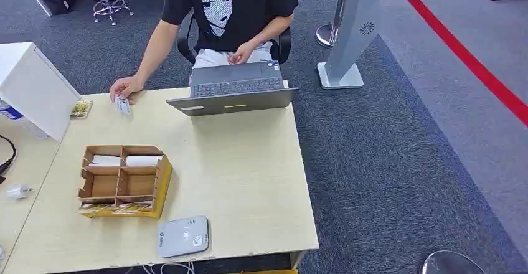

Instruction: Pass the card to the sensor for recognition and then transmit it.

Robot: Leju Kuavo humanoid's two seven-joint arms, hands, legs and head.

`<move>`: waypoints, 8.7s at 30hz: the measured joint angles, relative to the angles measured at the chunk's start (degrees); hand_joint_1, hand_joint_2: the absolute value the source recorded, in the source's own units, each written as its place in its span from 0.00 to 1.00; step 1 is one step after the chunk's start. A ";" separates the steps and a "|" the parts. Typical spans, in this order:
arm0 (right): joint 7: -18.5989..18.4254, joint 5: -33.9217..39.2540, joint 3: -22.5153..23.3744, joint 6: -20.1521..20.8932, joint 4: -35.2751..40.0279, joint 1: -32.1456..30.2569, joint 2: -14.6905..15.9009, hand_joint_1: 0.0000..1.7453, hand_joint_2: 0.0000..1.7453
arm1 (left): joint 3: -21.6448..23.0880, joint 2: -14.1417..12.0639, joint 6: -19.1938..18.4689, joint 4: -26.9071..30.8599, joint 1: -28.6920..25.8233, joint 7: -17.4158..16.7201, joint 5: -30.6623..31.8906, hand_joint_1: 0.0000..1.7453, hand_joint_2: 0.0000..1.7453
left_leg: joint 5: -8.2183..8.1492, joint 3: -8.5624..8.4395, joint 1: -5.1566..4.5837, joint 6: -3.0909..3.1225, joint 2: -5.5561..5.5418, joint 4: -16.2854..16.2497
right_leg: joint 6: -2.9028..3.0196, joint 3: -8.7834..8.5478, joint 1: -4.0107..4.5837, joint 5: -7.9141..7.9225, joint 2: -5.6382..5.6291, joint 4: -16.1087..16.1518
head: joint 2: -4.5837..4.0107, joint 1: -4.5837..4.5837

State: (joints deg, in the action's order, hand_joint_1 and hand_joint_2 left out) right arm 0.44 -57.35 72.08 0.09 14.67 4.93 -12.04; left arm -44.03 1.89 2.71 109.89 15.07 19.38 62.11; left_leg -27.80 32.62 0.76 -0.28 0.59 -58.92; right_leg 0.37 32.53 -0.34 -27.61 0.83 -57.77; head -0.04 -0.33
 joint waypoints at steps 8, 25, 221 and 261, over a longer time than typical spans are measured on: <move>0.09 -0.76 -1.00 0.79 -0.52 0.92 0.48 0.00 1.00 | 21.62 -6.46 -0.59 -11.09 13.83 -8.47 16.79 0.00 1.00 | 0.23 0.12 -0.05 0.01 0.06 -0.01 | -0.05 0.05 -0.03 0.30 -0.06 -0.01 | 0.00 0.02; -0.57 0.09 -1.11 -1.20 -1.33 1.13 0.46 0.00 1.00 | 38.56 -7.40 -0.42 -25.45 24.15 -13.67 22.89 0.00 1.00 | 0.23 0.23 -0.06 0.01 0.36 -0.04 | -0.01 0.28 -0.04 0.35 -0.34 -0.01 | 0.00 0.00; 36.55 24.98 2.34 16.00 5.55 1.24 -0.46 0.00 1.00 | 63.07 5.32 20.57 -31.95 -27.47 -3.25 0.27 1.00 1.00 | 0.02 0.37 -0.11 0.20 0.38 0.00 | -0.15 0.36 -0.09 0.23 -0.30 0.05 | 0.00 -0.02; 33.11 23.54 -4.94 15.08 3.28 4.06 -0.46 0.00 1.00 | 48.47 -1.37 20.28 -22.68 -4.28 -11.99 20.25 1.00 1.00 | 0.23 0.35 -0.07 0.10 0.33 0.00 | -0.06 0.35 -0.05 0.31 -0.27 -0.03 | 0.00 0.00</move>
State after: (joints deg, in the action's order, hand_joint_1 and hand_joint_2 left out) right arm 33.55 -33.81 67.14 15.17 17.94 8.99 -12.50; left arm 4.44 0.52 22.99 87.21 10.79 7.38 82.36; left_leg -27.57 32.97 0.68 -0.18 0.92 -58.92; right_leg 0.31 32.88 -0.39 -27.31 0.56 -57.80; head -0.04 -0.33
